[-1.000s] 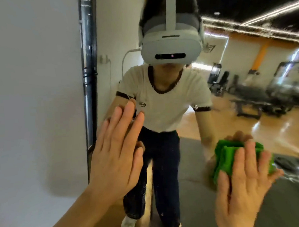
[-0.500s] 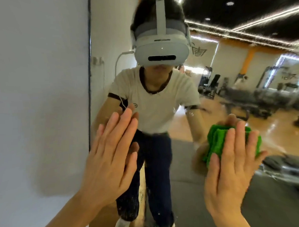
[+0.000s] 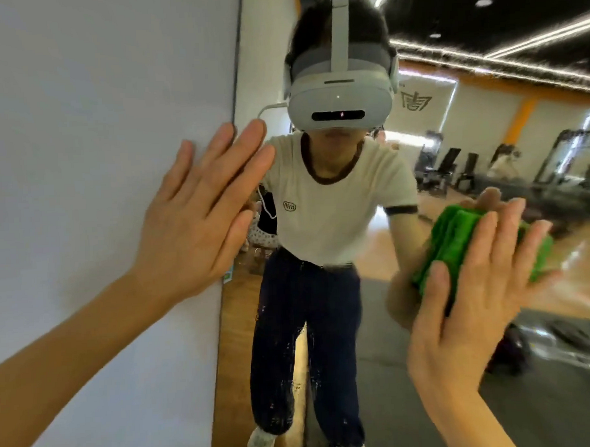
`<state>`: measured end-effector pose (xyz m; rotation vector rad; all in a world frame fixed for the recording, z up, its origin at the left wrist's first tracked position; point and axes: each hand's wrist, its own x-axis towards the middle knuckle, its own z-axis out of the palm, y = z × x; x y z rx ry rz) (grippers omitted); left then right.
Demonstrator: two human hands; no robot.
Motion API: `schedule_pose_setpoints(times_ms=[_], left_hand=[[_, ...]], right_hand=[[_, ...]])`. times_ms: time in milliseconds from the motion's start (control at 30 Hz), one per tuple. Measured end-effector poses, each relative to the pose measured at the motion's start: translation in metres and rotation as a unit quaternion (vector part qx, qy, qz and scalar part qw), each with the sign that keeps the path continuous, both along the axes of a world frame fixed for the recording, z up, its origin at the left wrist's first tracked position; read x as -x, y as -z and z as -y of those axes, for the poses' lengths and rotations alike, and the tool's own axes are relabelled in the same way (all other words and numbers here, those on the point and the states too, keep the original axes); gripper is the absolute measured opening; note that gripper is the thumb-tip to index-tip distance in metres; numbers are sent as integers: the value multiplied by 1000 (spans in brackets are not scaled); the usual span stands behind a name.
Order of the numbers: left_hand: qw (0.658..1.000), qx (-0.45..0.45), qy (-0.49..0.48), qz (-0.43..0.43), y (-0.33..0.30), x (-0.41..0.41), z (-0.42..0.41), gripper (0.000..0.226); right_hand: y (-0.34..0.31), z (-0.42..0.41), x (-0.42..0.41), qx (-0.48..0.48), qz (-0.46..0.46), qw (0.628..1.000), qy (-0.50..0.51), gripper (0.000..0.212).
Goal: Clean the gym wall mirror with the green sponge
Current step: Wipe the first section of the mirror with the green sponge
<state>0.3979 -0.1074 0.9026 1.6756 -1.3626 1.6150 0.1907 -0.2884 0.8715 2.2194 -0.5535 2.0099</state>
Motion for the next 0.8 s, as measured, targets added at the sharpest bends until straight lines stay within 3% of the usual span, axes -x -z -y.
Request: schedule_pose_setpoints(times_ms=[200,400,467,567,633,733,800], left_hand=[[1000,-5,-3,-4,-1,1,-1,51],[999,-35,-14,-7,-3,2,-5,55],[998,-53,-15,-4,-6,0,-10,57],[998,-66,-18,17,-9,-8,-18,59],[997,-60,-25,40,-11,-12,-19,57],[995,-48,-48,67,-9,-16,-15,59],[995,-45,-55,74,-7,-18,-13,59]], right_hand=[[-9,-57,-69,227,-149,962,-13,59],[11,-18,-14,27,-28,999,-36,48],[7,-41,-36,59,-57,997,-11,51],[8,-76,-78,205,-148,967,13,61],[9,-70,-79,249,-172,953,17,61],[16,-32,-43,202,-158,967,17,70],[23,-25,-27,141,-113,983,19,66]])
